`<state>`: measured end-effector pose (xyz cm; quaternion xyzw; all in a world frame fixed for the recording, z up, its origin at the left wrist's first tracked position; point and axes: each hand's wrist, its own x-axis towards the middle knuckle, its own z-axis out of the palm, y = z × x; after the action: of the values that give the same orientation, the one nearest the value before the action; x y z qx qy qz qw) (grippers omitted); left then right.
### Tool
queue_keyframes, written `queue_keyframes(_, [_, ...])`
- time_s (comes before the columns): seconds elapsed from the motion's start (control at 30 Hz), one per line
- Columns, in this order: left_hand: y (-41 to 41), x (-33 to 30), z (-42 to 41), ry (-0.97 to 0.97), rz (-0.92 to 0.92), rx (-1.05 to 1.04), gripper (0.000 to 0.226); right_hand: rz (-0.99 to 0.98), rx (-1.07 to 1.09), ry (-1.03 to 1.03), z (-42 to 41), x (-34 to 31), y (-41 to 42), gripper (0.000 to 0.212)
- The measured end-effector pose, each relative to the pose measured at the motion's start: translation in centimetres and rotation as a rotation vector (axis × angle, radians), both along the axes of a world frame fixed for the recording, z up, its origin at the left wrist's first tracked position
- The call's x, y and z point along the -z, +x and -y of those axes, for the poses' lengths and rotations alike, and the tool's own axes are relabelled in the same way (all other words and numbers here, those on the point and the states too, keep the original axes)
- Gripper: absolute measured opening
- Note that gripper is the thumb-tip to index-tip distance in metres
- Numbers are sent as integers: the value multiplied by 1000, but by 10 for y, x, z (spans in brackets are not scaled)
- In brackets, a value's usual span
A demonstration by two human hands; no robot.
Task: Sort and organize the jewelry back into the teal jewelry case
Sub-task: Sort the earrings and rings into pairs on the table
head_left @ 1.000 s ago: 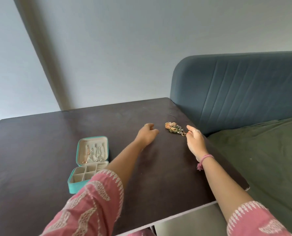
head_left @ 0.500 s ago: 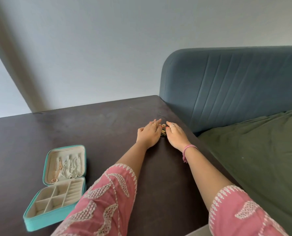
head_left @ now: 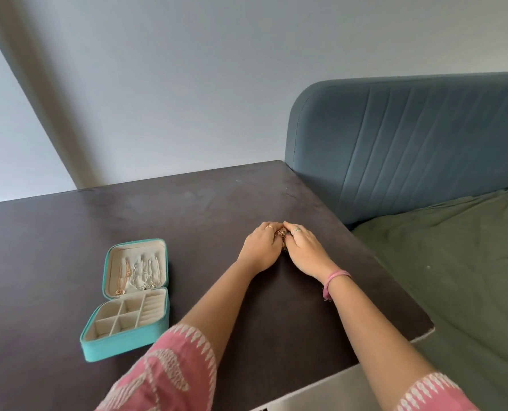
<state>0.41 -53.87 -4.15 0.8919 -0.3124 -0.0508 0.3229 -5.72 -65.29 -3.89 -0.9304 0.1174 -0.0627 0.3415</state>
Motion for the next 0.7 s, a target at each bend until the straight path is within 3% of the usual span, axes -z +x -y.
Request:
queue_keyframes(0.4, [-98,4,-91,10,1,-2,49,36,-83,134,-66,6,-95,49])
queue_keyframes(0.57, [-114,0,-117,-62,-67,-23,53,156,56,534,-57,3,-114,49])
queue_keyframes(0.7, [-125,4,-133,-98,-60,-67,51,235,200,535,-49,5,-133,43])
